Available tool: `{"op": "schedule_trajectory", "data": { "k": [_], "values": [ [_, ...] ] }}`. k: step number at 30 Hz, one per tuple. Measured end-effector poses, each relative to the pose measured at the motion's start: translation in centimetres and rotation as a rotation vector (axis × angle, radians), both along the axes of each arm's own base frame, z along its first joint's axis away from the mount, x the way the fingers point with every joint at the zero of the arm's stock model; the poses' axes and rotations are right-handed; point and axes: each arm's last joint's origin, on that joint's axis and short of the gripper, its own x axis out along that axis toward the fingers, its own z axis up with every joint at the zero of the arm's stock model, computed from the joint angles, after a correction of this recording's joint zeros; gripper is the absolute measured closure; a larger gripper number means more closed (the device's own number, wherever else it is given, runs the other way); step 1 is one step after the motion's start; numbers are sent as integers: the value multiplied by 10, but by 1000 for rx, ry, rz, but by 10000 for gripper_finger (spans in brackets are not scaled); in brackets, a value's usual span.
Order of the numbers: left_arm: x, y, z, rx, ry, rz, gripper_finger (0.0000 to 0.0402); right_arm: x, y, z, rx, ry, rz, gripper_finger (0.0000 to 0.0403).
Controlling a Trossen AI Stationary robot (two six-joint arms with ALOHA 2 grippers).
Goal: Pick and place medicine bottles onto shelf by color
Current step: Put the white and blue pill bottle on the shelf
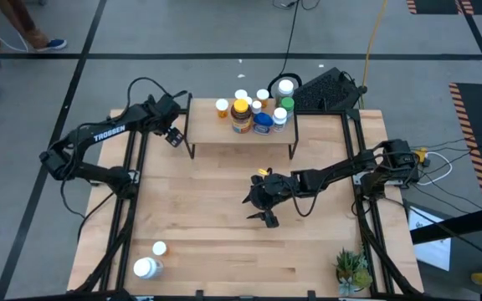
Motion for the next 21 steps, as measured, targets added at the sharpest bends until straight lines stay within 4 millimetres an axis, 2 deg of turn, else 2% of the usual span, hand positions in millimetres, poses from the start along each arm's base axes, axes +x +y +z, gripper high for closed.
{"op": "schedule_trajectory", "data": {
  "k": [9,17,21],
  "values": [
    [-1,-3,-20,-15,-42,-12,187,-1,0,-1,15,20,-12,144],
    [-3,-5,-20,-31,-35,31,220,-1,0,-1,16,20,-13,144],
    [-10,-11,-17,-35,3,109,218,0,0,0,17,8,-13,144]
  ]
}}
